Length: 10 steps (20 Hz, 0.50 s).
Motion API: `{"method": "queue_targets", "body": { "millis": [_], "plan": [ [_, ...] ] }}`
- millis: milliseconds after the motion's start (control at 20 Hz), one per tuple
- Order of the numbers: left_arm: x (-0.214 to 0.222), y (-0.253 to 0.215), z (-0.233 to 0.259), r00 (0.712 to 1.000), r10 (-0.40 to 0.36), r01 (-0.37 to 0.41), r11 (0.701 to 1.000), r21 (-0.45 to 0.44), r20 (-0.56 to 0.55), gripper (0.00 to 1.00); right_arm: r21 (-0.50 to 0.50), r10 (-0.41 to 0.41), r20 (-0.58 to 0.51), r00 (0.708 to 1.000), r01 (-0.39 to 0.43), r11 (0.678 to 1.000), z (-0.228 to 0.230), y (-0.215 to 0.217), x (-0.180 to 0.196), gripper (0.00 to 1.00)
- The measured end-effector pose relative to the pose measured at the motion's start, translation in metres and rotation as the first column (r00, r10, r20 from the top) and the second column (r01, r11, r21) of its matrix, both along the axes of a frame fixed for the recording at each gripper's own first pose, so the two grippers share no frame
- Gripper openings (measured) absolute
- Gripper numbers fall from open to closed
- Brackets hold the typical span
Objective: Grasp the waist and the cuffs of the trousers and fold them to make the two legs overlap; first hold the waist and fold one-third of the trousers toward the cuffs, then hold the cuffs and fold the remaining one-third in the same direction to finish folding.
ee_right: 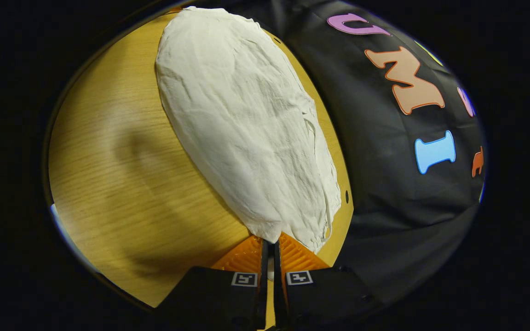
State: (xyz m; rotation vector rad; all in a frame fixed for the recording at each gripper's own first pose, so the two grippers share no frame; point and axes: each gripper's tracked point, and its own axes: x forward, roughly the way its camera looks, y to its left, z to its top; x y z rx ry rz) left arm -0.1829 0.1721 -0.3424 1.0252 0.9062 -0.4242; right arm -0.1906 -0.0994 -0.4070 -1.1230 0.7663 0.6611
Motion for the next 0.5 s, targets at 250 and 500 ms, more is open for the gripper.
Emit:
{"method": "queue_targets", "body": {
  "millis": [250, 500],
  "plan": [
    [0.007, 0.016, -0.008, 0.997, -0.051, 0.054, 0.997, 0.054, -0.052, 0.98, -0.002, 0.0, 0.002, 1.0, 0.0, 1.0, 0.0, 0.0, 0.0, 0.08],
    [0.024, 0.012, -0.019, 0.993, -0.092, 0.096, 0.993, 0.061, -0.072, 0.88, -0.005, -0.011, 0.018, 1.0, 0.011, 1.0, 0.0, 0.0, 0.0, 0.09]
  ]
}}
